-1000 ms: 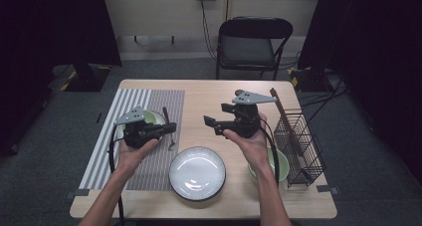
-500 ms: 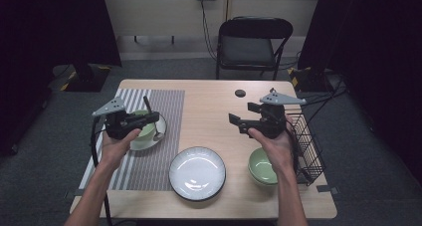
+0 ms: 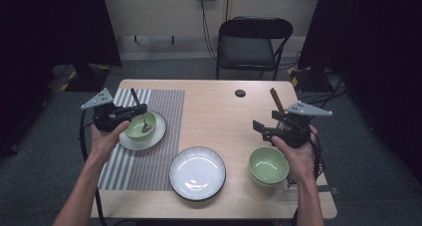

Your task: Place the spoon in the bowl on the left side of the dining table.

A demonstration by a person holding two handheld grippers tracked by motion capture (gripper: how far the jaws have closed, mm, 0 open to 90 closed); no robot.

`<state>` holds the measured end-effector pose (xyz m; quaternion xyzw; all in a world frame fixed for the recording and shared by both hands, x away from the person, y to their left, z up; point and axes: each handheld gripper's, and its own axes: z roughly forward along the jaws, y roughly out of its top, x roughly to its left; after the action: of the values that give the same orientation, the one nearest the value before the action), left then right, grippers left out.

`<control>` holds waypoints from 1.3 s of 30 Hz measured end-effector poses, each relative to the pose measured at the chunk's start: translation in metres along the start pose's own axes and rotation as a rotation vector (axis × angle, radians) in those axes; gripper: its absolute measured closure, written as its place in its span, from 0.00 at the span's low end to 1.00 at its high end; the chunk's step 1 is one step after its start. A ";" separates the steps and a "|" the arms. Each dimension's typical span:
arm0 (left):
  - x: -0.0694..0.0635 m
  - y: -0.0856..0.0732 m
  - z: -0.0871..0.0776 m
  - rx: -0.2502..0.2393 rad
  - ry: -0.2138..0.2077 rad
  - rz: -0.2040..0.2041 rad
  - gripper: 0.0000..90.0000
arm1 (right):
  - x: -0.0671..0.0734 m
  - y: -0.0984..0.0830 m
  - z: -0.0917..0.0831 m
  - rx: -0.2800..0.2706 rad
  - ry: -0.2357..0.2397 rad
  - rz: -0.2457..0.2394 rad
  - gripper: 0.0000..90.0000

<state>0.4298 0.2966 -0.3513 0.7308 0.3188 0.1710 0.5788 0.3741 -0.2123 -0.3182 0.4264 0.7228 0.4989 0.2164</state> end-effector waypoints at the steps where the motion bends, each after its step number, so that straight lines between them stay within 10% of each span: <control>1: 0.002 -0.001 0.000 -0.002 0.005 -0.010 0.99 | -0.001 -0.001 -0.003 0.001 -0.007 0.004 0.23; 12: 0.024 -0.024 0.012 0.047 0.039 -0.043 0.99 | -0.007 -0.015 -0.008 0.005 -0.014 0.020 0.23; 39: 0.015 -0.049 0.013 0.120 0.049 -0.067 0.92 | -0.011 -0.021 -0.002 0.037 -0.015 0.023 0.23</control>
<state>0.4356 0.3035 -0.4031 0.7488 0.3667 0.1498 0.5314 0.3698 -0.2256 -0.3379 0.4426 0.7253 0.4845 0.2081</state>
